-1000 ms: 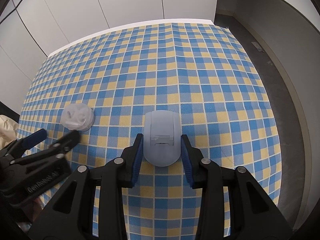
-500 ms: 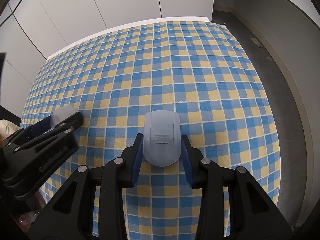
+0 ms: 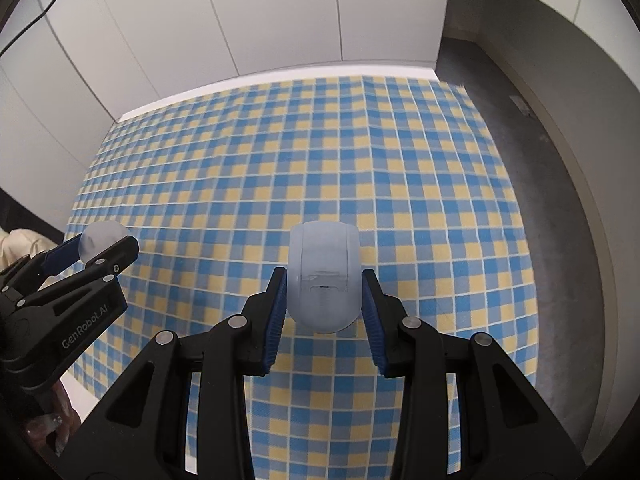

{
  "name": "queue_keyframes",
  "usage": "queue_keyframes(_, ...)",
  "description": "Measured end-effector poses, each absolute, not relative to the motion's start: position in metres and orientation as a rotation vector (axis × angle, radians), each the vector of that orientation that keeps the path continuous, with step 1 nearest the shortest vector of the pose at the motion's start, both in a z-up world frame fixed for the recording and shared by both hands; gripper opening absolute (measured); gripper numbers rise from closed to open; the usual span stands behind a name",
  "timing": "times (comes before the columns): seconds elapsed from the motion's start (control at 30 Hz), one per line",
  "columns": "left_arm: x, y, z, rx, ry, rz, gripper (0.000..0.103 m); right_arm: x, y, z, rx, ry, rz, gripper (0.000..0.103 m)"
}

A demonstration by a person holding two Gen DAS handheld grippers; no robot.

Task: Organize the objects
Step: 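Close the left tool on the clear double-cup case while the right tool holds its piece, then lift both held clear items up off the checkered cloth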

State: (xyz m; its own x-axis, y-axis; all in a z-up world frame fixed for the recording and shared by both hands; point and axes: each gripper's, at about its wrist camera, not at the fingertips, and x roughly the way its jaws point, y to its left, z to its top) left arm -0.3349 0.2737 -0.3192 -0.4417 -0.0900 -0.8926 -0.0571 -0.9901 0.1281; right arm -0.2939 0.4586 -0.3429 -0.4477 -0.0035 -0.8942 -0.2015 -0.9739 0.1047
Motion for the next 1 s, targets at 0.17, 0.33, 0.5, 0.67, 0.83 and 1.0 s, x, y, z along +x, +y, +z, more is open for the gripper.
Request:
queue_keyframes(0.17, -0.332, 0.266, -0.290, 1.614, -0.209, -2.641, 0.058, -0.296, 0.456, -0.303, -1.566, 0.240, 2.596, 0.038)
queue_keyframes(0.33, -0.331, 0.268, -0.260, 1.584, -0.191, -2.643, 0.058, -0.294, 0.457, -0.259, -1.546, 0.201, 2.638, 0.038)
queue_keyframes(0.5, -0.331, 0.261, -0.225, 1.539, -0.141, -2.648, 0.058, -0.291, 0.465, -0.222, -1.525, 0.193, 2.640, 0.038)
queue_keyframes(0.67, -0.329, 0.251, -0.186, 1.495, -0.099, -2.632, 0.058, -0.276, 0.456, -0.178, -1.507, 0.184, 2.642, 0.038)
queue_keyframes(0.83, -0.327, 0.241, -0.153, 1.475, -0.050, -2.636, 0.058, -0.273, 0.450, -0.139, -1.486, 0.154, 2.659, 0.038)
queue_keyframes(1.0, -0.319, 0.235, -0.120, 1.442, -0.032, -2.658, 0.058, -0.273, 0.436, -0.102, -1.446, 0.111, 2.694, 0.038)
